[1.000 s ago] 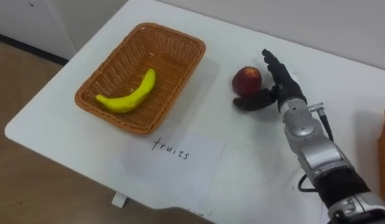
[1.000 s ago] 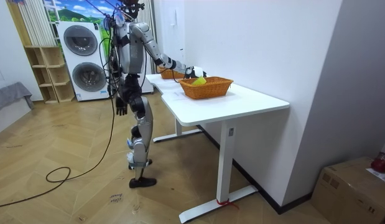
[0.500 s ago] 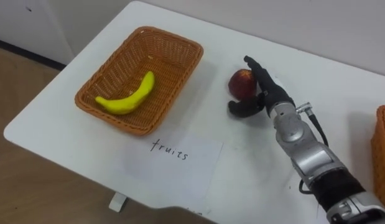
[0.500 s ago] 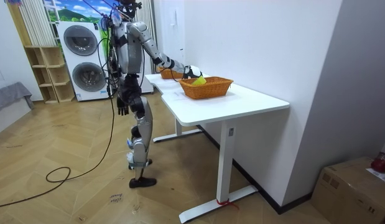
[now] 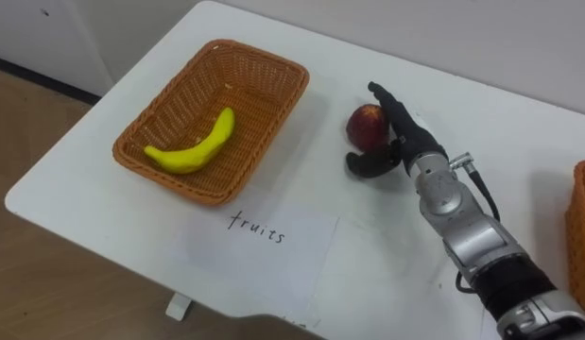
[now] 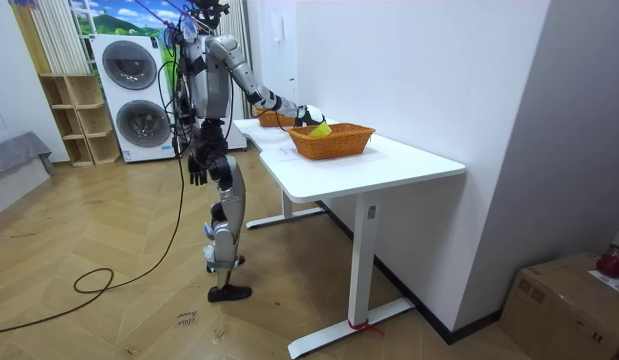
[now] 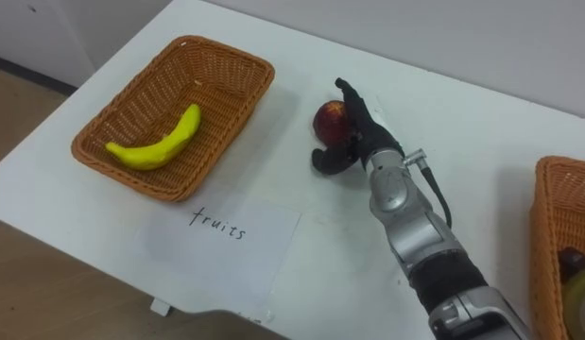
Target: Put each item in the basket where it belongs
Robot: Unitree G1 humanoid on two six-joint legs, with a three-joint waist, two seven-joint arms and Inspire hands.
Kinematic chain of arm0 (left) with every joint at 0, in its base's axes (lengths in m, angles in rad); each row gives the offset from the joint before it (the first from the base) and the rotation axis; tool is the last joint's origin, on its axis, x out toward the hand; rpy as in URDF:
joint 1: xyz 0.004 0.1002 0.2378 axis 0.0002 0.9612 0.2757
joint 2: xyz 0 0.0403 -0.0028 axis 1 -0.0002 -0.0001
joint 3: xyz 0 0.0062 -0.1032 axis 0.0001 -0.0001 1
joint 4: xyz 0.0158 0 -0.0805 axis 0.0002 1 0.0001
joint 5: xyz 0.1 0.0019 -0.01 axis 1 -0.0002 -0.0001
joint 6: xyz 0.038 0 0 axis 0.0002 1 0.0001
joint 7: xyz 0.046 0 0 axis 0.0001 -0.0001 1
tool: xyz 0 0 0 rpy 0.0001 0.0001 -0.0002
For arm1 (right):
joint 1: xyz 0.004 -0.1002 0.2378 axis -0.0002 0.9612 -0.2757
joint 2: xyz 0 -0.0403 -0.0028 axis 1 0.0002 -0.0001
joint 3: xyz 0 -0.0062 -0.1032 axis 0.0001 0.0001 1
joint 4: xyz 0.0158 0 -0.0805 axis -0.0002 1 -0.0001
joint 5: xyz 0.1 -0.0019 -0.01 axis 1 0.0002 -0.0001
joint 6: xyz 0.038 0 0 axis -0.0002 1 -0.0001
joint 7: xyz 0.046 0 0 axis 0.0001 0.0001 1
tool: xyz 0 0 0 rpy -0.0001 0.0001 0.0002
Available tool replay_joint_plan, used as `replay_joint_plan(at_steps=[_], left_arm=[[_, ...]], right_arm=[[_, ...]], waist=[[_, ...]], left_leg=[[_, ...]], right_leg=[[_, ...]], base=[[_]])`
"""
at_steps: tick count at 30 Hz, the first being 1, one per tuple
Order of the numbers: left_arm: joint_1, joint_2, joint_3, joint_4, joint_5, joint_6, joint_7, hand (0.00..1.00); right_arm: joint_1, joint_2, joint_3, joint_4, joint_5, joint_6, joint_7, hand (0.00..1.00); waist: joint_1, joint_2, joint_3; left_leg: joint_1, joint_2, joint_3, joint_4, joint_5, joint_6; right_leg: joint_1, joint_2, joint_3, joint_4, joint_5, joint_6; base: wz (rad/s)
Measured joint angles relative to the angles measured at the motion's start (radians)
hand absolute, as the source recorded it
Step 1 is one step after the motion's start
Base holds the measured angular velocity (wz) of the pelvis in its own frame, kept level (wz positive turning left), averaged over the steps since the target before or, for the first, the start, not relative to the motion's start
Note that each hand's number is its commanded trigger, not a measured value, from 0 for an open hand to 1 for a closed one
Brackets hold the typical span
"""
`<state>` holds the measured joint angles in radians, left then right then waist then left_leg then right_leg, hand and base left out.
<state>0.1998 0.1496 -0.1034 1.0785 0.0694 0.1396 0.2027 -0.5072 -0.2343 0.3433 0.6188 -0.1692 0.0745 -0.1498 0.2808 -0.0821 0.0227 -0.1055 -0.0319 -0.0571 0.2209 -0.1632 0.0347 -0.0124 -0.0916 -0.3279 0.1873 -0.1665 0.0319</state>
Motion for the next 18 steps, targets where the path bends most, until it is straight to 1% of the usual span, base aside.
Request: replay_joint_plan(at_steps=[9, 18], left_arm=[[0.001, 0.0, 0.0, 0.0, 0.0, -0.001, 0.0, 0.0], [0.005, 0.001, 0.001, -0.011, 0.0, 0.0, 0.0, 0.0]], right_arm=[[0.0, 0.0, 0.0, 0.0, 0.004, 0.0, 0.0, 0.0], [0.0, 0.0, -0.001, -0.004, 0.015, 0.0, 0.0, 0.0]], waist=[[0.004, -0.001, 0.0009], [0.002, -0.004, -0.001]], left_leg=[[0.002, 0.001, 0.001, -0.003, 0.0, -0.001], [0.006, 0.002, 0.001, -0.014, 0.002, -0.003]], right_leg=[[0.001, 0.001, 0.0, 0.0, 0.0, -0.001], [0.0, 0.002, -0.007, 0.0, 0.0, -0.001]], base=[[0.0], [0.0]])
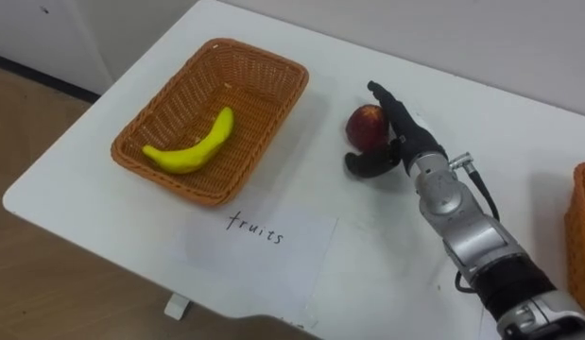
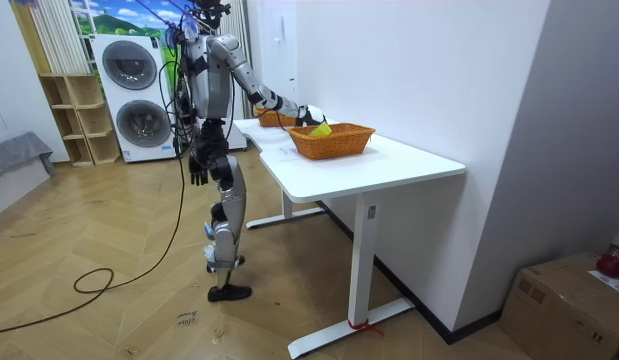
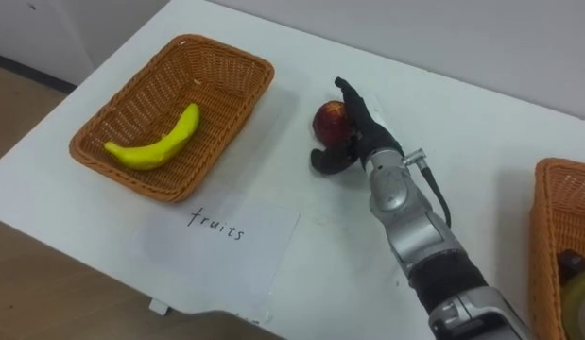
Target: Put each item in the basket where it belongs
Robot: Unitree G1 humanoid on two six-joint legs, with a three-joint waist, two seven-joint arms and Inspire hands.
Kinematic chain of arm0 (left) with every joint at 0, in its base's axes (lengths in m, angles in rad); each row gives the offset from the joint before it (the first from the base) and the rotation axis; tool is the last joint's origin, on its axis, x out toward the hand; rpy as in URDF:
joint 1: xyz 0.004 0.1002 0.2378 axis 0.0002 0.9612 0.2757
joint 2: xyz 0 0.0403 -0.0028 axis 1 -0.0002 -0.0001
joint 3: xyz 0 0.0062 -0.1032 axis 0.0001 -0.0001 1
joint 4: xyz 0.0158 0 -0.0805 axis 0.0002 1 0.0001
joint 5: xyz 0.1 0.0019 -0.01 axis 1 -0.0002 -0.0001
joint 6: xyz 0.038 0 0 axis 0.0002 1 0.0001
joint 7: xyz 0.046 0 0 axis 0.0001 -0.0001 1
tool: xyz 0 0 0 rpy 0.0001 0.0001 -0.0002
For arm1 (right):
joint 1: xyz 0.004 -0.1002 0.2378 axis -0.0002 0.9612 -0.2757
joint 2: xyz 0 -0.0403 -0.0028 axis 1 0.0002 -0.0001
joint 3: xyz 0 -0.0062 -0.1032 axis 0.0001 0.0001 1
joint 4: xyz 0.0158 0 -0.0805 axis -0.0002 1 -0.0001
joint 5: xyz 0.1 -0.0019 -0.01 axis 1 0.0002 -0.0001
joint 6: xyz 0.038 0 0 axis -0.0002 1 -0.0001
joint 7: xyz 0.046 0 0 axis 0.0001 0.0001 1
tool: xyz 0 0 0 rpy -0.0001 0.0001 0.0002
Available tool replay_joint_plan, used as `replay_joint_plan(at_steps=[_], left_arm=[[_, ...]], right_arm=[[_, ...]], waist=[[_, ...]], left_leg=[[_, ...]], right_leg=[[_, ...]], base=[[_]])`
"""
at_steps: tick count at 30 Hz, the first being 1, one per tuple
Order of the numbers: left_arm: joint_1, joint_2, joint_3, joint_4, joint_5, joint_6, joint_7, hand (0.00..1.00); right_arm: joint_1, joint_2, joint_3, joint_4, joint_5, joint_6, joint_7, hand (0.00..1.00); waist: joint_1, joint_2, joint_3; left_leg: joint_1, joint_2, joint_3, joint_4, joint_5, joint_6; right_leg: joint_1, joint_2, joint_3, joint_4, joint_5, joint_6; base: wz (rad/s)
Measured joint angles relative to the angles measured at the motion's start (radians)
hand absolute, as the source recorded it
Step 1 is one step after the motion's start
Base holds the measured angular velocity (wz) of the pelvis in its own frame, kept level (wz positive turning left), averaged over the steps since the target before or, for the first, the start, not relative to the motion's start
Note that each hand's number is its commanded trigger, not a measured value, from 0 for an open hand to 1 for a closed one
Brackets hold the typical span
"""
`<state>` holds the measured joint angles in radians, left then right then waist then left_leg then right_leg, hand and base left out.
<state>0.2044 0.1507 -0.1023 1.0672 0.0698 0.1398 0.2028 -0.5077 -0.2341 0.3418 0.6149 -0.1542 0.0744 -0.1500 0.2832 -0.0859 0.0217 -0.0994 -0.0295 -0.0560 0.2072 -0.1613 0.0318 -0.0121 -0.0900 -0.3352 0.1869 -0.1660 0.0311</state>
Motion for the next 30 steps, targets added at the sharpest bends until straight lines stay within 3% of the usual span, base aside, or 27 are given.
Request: replay_joint_plan(at_steps=[17, 18, 19, 20, 21, 22, 30], left_arm=[[0.003, 0.004, -0.001, -0.009, 0.007, 0.014, 0.001, 0.0], [0.003, 0.005, -0.001, -0.009, 0.007, 0.014, 0.001, 0.0], [0.003, 0.005, -0.001, -0.009, 0.007, 0.014, 0.001, 0.0], [0.003, 0.005, -0.001, -0.009, 0.007, 0.014, 0.001, 0.0], [0.003, 0.005, -0.001, -0.009, 0.007, 0.014, 0.001, 0.0], [0.004, 0.006, -0.001, -0.009, 0.008, 0.014, 0.001, 0.0], [0.007, 0.007, -0.001, -0.009, 0.007, 0.014, -0.001, 0.0]], right_arm=[[0.0, 0.027, 0.004, -0.004, 0.008, 0.0, 0.001, 0.0], [0.0, 0.027, 0.006, -0.006, 0.009, 0.0, 0.001, 0.05], [0.0, 0.027, 0.011, -0.01, 0.009, 0.0, 0.001, 0.3], [0.0, 0.029, 0.012, -0.012, 0.009, 0.0, 0.001, 0.73], [0.0, 0.03, 0.012, -0.013, 0.009, 0.0, 0.001, 0.95], [0.0, 0.031, 0.015, -0.014, 0.009, 0.0, 0.001, 1.0], [-0.001, 0.031, 0.031, -0.032, 0.009, 0.0, -0.001, 1.0]], waist=[[0.015, 0.004, -0.0014], [0.016, 0.004, -0.0014], [0.017, 0.004, -0.0013], [0.02, 0.006, -0.0014], [0.022, 0.006, -0.0014], [0.022, 0.008, -0.0014], [0.023, 0.012, -0.0011]], left_leg=[[0.006, 0.0, -0.004, -0.001, 0.0, 0.0], [0.006, 0.0, -0.004, -0.001, 0.0, 0.0], [0.007, 0.0, -0.004, -0.001, 0.0, 0.0], [0.007, 0.0, -0.003, -0.001, 0.0, 0.0], [0.007, 0.0, -0.005, -0.001, 0.0, 0.0], [0.007, 0.0, -0.006, -0.001, 0.0, 0.0], [0.008, -0.001, -0.01, -0.001, 0.0, 0.0]], right_leg=[[0.004, -0.001, 0.001, -0.001, 0.0, 0.0], [0.004, -0.001, 0.0, -0.002, 0.0, 0.0], [0.005, 0.0, 0.0, -0.002, 0.0, 0.0], [0.005, -0.001, 0.0, -0.002, 0.0, 0.0], [0.006, -0.001, 0.0, -0.002, 0.0, 0.0], [0.007, -0.001, -0.002, -0.002, 0.0, 0.0], [0.012, -0.002, -0.022, -0.002, 0.0, 0.0]], base=[[0.0], [0.0], [0.0], [0.0], [0.0], [0.0], [0.03]])
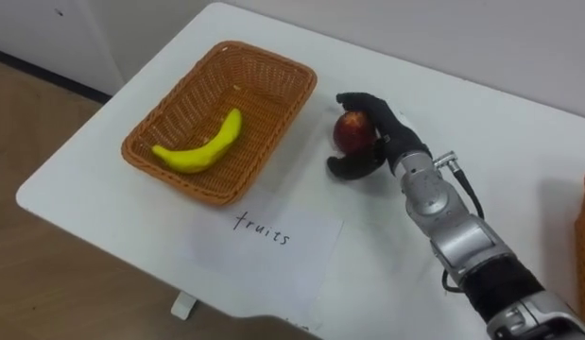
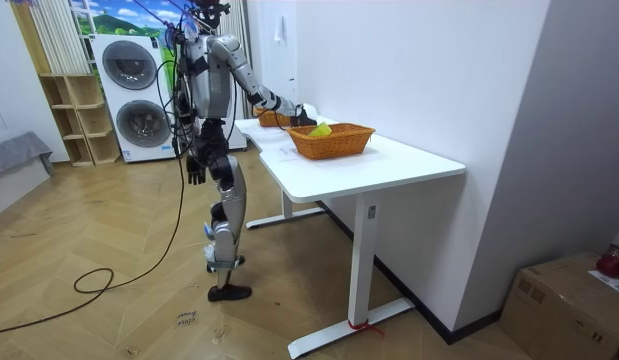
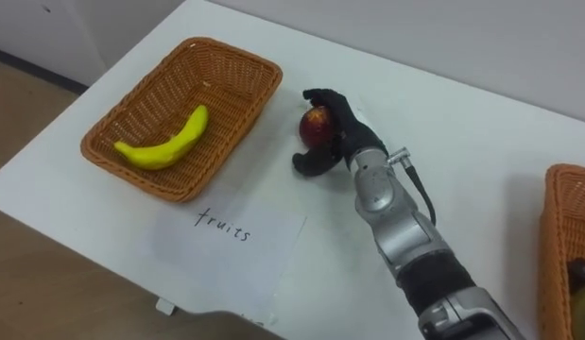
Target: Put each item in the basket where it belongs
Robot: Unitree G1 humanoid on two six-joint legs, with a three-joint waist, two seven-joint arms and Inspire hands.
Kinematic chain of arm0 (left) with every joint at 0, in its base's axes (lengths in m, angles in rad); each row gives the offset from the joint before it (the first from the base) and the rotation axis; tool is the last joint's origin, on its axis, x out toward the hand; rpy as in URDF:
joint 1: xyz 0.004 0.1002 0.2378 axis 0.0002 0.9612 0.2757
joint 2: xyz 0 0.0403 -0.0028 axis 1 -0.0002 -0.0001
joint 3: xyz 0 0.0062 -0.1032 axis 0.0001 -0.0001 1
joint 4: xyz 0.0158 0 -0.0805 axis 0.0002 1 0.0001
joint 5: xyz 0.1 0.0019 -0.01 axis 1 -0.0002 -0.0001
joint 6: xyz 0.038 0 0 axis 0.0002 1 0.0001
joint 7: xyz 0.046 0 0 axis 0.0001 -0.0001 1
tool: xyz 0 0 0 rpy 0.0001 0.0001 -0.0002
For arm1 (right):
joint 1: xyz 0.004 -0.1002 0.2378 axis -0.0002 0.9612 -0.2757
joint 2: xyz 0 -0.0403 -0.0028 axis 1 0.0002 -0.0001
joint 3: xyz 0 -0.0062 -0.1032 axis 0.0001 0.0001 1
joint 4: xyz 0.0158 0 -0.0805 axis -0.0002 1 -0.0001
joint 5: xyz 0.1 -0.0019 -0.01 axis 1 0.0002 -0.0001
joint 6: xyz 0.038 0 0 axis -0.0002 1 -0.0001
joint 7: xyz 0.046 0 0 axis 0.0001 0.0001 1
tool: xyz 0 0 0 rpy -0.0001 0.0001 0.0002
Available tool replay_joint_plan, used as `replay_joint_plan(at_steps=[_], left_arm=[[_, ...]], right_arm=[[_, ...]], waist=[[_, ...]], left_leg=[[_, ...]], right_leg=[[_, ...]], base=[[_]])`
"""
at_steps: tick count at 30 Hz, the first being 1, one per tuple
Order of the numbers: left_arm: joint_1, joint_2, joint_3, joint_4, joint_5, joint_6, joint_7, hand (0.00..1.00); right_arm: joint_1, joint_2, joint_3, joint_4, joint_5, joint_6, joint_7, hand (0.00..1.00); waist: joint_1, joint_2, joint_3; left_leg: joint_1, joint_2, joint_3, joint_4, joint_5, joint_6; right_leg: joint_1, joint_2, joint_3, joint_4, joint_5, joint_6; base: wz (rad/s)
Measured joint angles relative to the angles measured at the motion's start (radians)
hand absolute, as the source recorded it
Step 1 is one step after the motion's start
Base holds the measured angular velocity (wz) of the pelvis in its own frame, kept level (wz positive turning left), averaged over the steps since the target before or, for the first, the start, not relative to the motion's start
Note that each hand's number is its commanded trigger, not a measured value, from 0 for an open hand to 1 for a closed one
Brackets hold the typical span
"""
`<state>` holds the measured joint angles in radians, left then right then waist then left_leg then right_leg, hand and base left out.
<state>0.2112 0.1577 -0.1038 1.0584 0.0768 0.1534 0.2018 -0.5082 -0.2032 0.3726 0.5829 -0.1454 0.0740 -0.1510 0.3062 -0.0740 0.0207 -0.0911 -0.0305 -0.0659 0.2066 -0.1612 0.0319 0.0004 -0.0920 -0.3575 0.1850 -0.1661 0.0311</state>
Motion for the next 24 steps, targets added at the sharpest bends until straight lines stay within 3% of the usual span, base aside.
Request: replay_joint_plan(at_steps=[24], left_arm=[[0.003, 0.002, 0.001, -0.019, 0.0, -0.003, 0.001, 0.0]], right_arm=[[0.0, -0.016, 0.047, 0.003, 0.0, -0.008, 0.004, 1.0]], waist=[[-0.001, -0.002, -0.0008]], left_leg=[[0.017, 0.0, 0.003, 0.0, 0.0, 0.0]], right_leg=[[0.019, 0.0, -0.002, 0.0, 0.0, 0.0]], base=[[0.0]])
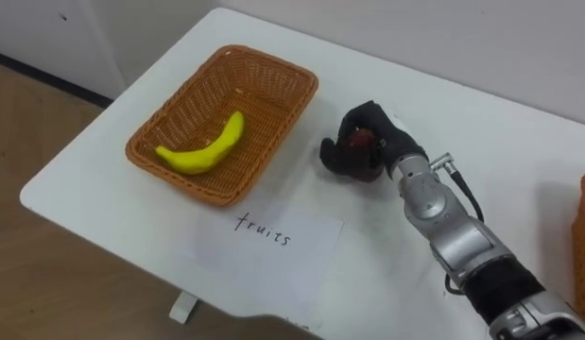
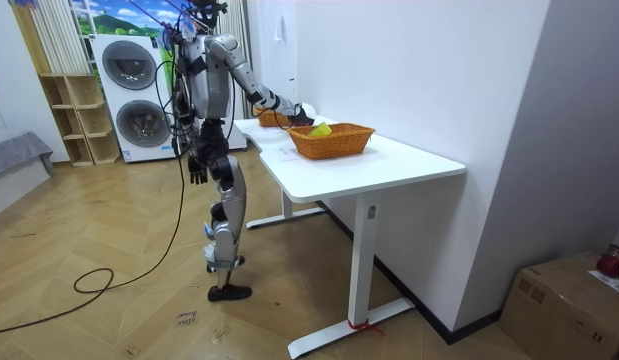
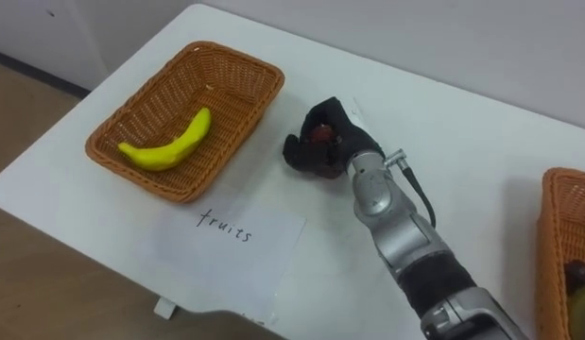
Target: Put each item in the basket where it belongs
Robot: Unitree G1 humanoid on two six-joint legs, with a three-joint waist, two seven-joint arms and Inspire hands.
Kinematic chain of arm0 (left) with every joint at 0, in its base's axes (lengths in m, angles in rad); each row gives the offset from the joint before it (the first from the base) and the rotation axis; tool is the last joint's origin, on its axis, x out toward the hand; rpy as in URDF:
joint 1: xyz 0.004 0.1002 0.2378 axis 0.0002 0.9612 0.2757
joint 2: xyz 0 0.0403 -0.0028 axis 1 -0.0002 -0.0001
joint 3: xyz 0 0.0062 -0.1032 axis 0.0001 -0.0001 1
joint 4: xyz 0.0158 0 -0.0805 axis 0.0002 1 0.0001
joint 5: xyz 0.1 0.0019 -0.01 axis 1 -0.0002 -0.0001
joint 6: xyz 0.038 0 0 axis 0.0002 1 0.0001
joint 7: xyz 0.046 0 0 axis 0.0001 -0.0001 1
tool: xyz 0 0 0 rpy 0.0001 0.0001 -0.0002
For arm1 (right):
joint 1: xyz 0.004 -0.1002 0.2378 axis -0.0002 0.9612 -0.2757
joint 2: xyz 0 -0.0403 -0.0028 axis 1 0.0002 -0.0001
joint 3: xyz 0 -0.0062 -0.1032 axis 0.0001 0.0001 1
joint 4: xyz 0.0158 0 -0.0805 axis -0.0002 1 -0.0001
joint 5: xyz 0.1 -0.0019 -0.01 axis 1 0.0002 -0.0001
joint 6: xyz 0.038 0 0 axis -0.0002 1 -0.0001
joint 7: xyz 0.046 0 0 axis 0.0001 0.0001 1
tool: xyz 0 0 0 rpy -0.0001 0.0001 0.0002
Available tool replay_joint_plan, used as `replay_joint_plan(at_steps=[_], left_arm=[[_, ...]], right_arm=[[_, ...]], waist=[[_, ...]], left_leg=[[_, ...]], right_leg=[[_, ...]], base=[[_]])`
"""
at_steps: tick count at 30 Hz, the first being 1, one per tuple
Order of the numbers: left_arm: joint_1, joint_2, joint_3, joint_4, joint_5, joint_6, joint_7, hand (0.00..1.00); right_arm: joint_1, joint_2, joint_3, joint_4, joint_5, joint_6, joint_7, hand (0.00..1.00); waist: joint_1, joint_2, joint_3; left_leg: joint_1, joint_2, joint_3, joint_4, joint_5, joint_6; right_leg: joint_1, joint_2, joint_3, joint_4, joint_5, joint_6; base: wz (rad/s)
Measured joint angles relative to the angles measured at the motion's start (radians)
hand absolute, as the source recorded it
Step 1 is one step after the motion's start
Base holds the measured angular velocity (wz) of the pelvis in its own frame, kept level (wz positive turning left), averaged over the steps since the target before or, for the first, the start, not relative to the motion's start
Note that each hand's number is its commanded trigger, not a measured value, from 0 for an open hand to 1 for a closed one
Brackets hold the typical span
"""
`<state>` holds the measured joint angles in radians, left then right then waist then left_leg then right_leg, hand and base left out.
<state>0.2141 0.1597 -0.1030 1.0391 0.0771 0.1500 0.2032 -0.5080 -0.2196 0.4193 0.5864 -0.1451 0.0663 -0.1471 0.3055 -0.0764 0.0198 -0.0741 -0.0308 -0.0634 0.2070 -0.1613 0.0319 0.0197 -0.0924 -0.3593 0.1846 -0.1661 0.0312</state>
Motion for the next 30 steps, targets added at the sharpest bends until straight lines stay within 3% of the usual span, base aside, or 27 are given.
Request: replay_joint_plan(at_steps=[9, 15, 30], left_arm=[[0.008, 0.006, 0.0, -0.008, 0.0, -0.004, 0.002, 0.0], [0.01, 0.009, 0.0, -0.003, -0.001, -0.014, 0.004, 0.0], [0.043, 0.004, 0.007, -0.001, 0.005, -0.02, 0.001, 0.0]], right_arm=[[0.0, 0.0, 0.001, 0.0, 0.022, 0.0, 0.02, 1.0], [0.0, 0.0, -0.001, -0.034, 0.023, -0.001, 0.021, 1.0], [0.018, -0.011, -0.031, -0.174, 0.01, -0.003, 0.038, 1.0]], waist=[[-0.005, -0.003, -0.0004], [-0.028, -0.012, -0.0015], [-0.057, -0.003, -0.0035]], left_leg=[[0.009, 0.0, 0.0, -0.002, 0.0, 0.0], [0.019, -0.001, -0.005, -0.002, 0.0, 0.0], [0.07, 0.0, 0.003, -0.01, 0.0, 0.0]], right_leg=[[0.007, 0.0, 0.0, 0.0, 0.0, 0.0], [0.019, 0.0, -0.002, -0.001, 0.0, 0.0], [0.069, 0.003, 0.002, -0.015, 0.0, 0.0]], base=[[0.0], [0.02], [-0.01]])
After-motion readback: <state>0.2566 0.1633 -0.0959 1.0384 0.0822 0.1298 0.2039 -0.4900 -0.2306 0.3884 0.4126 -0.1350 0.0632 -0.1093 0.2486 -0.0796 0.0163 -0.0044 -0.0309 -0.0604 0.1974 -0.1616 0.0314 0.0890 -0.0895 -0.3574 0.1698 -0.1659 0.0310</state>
